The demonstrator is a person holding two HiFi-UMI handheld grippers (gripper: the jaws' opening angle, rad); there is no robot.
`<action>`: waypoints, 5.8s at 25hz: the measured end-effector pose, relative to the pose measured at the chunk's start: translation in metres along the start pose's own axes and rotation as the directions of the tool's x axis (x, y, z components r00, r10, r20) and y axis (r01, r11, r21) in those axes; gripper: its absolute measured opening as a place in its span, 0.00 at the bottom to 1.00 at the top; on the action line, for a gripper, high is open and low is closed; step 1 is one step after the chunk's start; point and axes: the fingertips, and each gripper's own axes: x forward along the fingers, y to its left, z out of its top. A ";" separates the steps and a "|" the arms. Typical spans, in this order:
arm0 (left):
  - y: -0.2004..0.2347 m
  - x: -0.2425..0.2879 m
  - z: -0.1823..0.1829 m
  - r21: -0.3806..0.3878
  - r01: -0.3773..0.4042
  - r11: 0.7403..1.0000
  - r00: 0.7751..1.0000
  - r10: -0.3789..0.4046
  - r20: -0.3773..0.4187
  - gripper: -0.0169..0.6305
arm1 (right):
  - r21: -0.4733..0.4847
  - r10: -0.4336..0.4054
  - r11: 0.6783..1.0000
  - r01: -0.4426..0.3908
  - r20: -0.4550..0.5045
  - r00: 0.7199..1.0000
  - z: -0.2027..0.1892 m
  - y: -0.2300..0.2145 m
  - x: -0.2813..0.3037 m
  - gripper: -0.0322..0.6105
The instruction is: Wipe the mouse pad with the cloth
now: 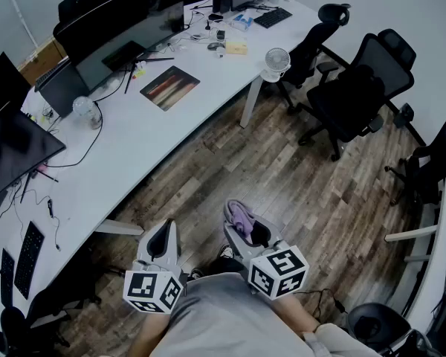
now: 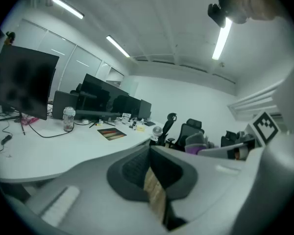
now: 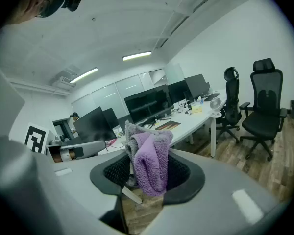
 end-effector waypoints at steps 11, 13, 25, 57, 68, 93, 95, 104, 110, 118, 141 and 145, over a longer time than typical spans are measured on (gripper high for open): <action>-0.026 0.044 0.006 0.006 -0.030 1.000 0.999 0.030 0.028 0.03 | -0.003 0.029 1.000 -0.029 -0.002 1.000 0.016 -0.051 0.007 0.32; -0.030 0.050 0.003 0.002 -0.039 0.999 0.999 0.038 0.027 0.03 | 0.003 0.034 0.999 -0.034 -0.002 0.999 0.015 -0.059 0.005 0.32; -0.053 0.069 -0.012 -0.018 -0.073 0.997 0.997 0.073 -0.006 0.03 | 0.016 0.084 0.996 -0.084 -0.036 0.996 0.006 -0.094 -0.007 0.33; 0.087 0.251 0.071 -0.086 -0.104 0.991 0.995 0.103 -0.014 0.03 | 0.033 0.172 0.985 -0.169 -0.111 0.979 0.121 -0.126 0.212 0.34; 0.203 0.315 0.118 -0.150 -0.179 0.972 0.984 0.180 -0.004 0.03 | -0.016 0.233 0.971 -0.241 -0.196 0.952 0.182 -0.096 0.347 0.34; 0.306 0.371 0.071 -0.339 -0.290 0.895 0.956 0.285 -0.066 0.03 | -0.196 0.237 0.919 -0.342 -0.419 0.877 0.196 -0.040 0.532 0.34; 0.307 0.376 0.066 -0.334 -0.296 0.895 0.955 0.286 -0.081 0.03 | -0.188 0.236 0.920 -0.343 -0.433 0.870 0.193 -0.043 0.540 0.34; 0.321 0.400 0.043 -0.321 -0.331 0.887 0.943 0.297 -0.152 0.03 | -0.196 0.240 0.902 -0.384 -0.511 0.825 0.172 -0.052 0.589 0.34; 0.335 0.422 0.037 -0.308 -0.379 0.872 0.923 0.332 -0.196 0.03 | -0.208 0.228 0.891 -0.403 -0.562 0.795 0.163 -0.057 0.626 0.34; 0.341 0.463 0.029 -0.280 -0.398 0.873 0.908 0.331 -0.258 0.03 | -0.162 0.241 0.882 -0.442 -0.652 0.719 0.150 -0.069 0.671 0.34; 0.383 0.534 -0.035 -0.317 -0.479 0.819 0.821 0.289 -0.492 0.03 | -0.031 0.244 0.884 -0.467 -0.821 0.516 0.101 -0.086 0.784 0.34; 0.381 0.540 -0.045 -0.325 -0.454 0.830 0.825 0.254 -0.504 0.03 | -0.004 0.263 0.880 -0.475 -0.828 0.494 0.095 -0.087 0.785 0.34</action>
